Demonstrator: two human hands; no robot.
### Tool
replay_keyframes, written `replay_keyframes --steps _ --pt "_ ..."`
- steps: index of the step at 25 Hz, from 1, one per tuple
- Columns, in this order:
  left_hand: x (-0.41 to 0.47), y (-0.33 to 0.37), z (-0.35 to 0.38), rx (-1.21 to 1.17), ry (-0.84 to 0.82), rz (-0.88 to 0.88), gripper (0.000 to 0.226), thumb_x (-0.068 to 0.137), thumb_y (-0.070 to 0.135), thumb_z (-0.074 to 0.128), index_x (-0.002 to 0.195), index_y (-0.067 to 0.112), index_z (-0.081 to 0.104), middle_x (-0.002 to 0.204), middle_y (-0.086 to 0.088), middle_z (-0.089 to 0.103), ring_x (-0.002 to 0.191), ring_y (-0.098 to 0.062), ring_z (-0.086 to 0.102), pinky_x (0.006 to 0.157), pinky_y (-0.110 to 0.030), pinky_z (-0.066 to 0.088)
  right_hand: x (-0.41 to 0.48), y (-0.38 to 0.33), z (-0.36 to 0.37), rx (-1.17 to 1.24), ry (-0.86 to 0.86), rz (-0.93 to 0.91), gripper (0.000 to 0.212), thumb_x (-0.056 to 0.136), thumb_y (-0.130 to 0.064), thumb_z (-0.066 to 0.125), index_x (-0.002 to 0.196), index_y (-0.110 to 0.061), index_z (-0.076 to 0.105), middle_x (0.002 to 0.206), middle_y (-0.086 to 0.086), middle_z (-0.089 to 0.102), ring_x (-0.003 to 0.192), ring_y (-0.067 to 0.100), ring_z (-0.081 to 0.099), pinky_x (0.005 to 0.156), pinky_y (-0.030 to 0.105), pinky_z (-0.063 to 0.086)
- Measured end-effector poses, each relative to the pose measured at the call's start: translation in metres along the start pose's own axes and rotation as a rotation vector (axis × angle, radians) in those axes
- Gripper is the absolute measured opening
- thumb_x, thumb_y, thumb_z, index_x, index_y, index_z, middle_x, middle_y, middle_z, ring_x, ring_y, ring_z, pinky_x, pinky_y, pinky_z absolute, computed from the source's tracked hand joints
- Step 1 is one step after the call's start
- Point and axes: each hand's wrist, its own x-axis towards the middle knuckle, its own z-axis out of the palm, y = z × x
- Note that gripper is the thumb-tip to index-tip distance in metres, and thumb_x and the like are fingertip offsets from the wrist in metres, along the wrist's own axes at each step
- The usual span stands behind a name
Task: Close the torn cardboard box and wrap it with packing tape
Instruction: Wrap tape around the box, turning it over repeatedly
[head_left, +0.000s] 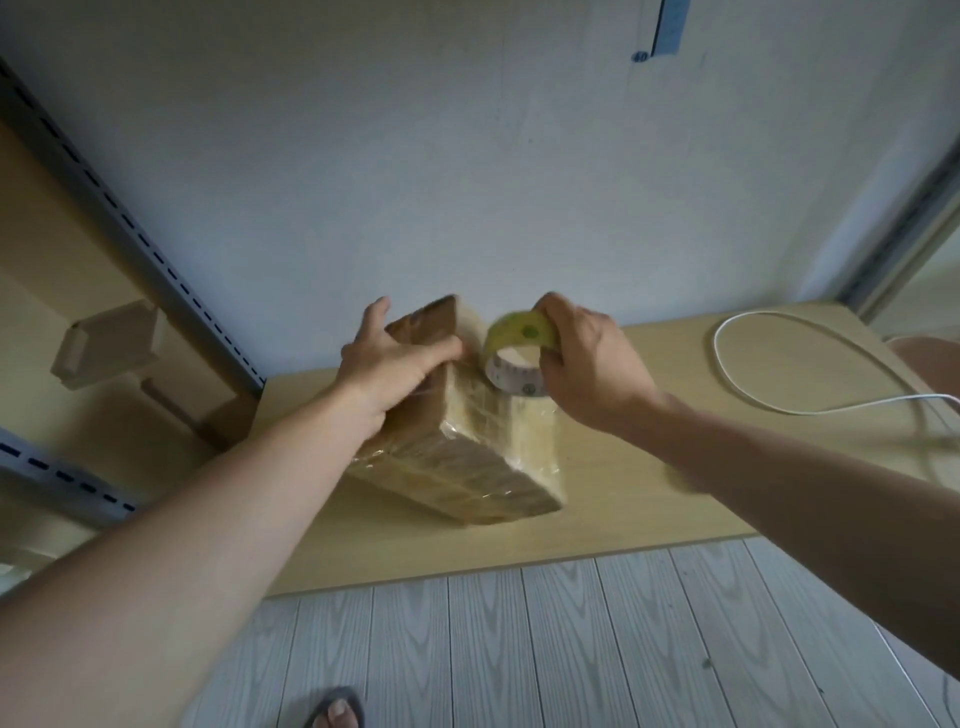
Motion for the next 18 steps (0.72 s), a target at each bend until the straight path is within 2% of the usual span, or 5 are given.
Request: replay_keyframes --steps 5,10,13,15,18 --pt "-0.003 -0.057 0.013 -0.348 -0.288 -0.105 0.097 0.052 0.063 0.083 0.140 0.040 0.049 0.120 -0.012 0.069 0.097 -0.026 0.069 0.081 -0.040 0.056 0.000 -0.012 0.010 0.180 -0.101 0.021 0.022 0.085 -0.002 0.049 0.104 -0.014 0.049 0.085 0.002 0.055 0.068 0.017 0.050 0.052 0.027 0.034" --pt "0.013 -0.073 -0.001 -0.258 -0.388 0.092 0.058 0.093 0.049 0.053 0.148 0.032 0.044 0.145 -0.003 0.055 0.127 -0.019 0.056 0.108 -0.039 0.045 0.002 -0.017 0.057 0.238 -0.340 -0.020 0.036 0.090 -0.004 0.050 0.124 -0.012 0.040 0.099 0.007 0.058 0.077 0.022 0.055 0.050 0.016 0.034" --pt "0.028 -0.085 -0.024 0.100 -0.532 0.145 0.099 0.081 0.028 0.069 0.161 0.032 0.010 0.166 0.004 0.021 0.152 -0.016 0.021 0.123 -0.037 0.021 -0.003 -0.020 0.077 0.252 -0.337 -0.023 0.033 0.090 -0.003 0.048 0.121 -0.007 0.040 0.094 0.012 0.060 0.076 0.028 0.057 0.052 0.030 0.041" --pt "0.026 -0.092 -0.022 0.255 -0.614 0.235 0.128 0.059 0.058 0.085 0.158 0.039 0.007 0.163 0.001 0.024 0.151 -0.018 0.022 0.124 -0.043 0.023 -0.001 -0.017 0.078 0.256 -0.312 0.018 0.032 0.089 -0.003 0.049 0.120 -0.007 0.041 0.096 0.014 0.063 0.078 0.030 0.060 0.057 0.038 0.048" --pt "0.026 -0.097 -0.004 0.460 -0.463 0.371 0.126 0.031 0.095 0.070 0.133 0.070 0.000 0.167 0.002 0.007 0.154 -0.021 0.012 0.123 -0.049 0.025 0.003 -0.018 0.075 0.242 -0.345 -0.012 0.032 0.087 -0.001 0.049 0.118 -0.007 0.042 0.097 0.015 0.064 0.079 0.031 0.059 0.058 0.036 0.047"
